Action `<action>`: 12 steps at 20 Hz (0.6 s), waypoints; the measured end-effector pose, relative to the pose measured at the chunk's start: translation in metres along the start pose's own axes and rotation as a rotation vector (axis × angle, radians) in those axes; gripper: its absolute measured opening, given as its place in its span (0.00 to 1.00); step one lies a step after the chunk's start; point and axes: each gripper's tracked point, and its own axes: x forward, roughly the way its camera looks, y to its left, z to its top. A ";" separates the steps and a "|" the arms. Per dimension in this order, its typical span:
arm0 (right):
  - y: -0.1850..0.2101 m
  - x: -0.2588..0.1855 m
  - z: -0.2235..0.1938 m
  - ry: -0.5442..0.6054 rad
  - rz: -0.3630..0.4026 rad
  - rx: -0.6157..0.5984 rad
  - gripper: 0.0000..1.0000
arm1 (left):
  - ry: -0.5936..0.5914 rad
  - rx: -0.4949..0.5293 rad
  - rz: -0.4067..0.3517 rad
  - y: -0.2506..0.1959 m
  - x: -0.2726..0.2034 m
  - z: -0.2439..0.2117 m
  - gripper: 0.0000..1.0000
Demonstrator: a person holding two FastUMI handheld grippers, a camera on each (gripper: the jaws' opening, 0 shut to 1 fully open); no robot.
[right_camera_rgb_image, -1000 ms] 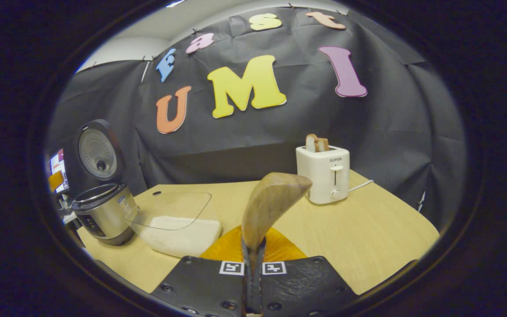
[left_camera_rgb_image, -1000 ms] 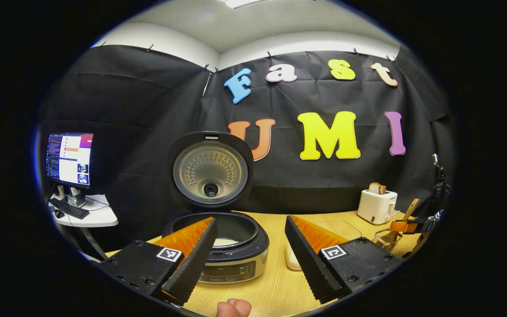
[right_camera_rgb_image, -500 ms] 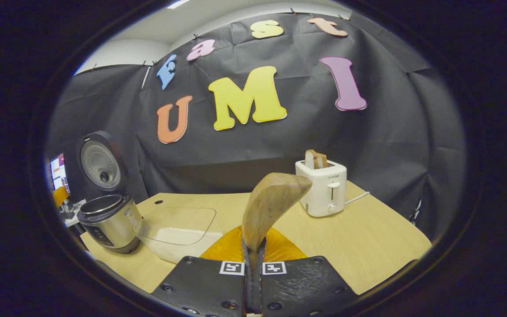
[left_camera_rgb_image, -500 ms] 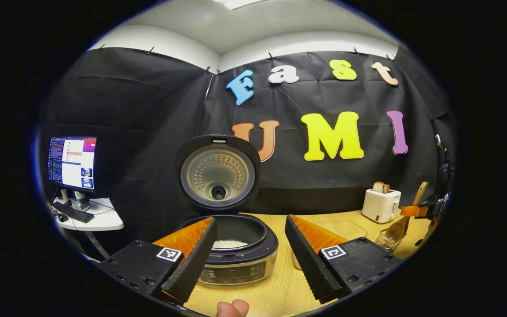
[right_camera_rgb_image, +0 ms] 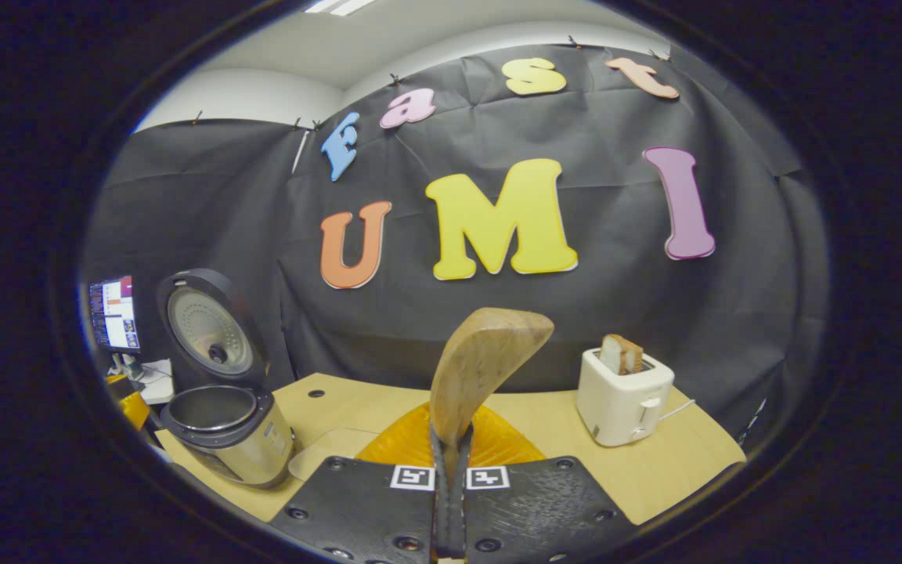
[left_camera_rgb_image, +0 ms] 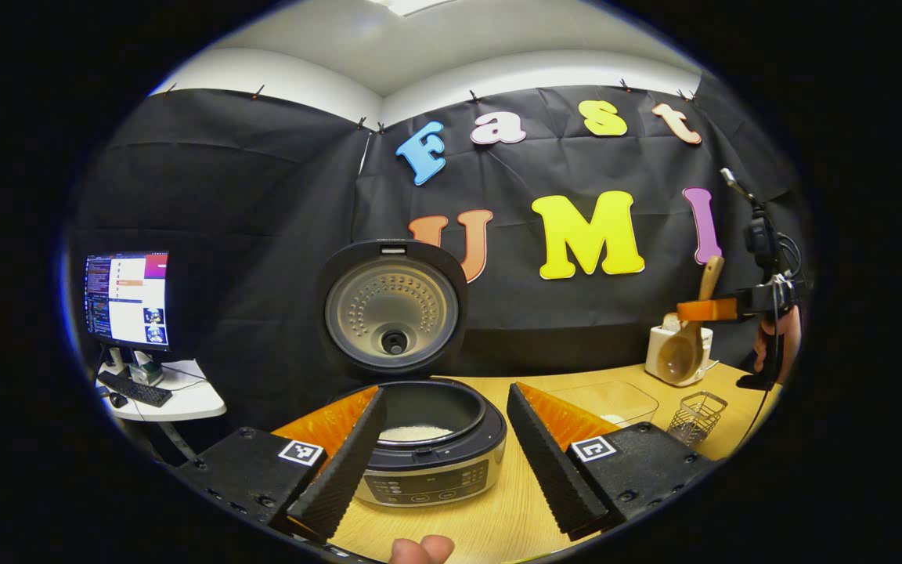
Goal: Close the left gripper, press the button to open the rice cooker; take a wooden spoon from the chopstick holder with the right hand, scoop a spoonful of rice and pour it into the rice cooker, then put the wooden spoon back into the chopstick holder.
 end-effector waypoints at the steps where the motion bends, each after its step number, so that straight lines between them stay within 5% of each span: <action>1: 0.013 0.012 -0.004 0.016 0.018 -0.015 0.00 | 0.000 0.002 0.001 0.002 0.000 0.000 0.99; 6: 0.049 0.060 -0.056 0.165 0.053 -0.101 0.00 | -0.012 0.010 0.008 0.010 -0.005 0.006 0.99; 12: 0.039 0.075 -0.110 0.286 -0.039 -0.264 0.00 | 0.007 0.003 -0.022 0.005 -0.004 0.001 0.98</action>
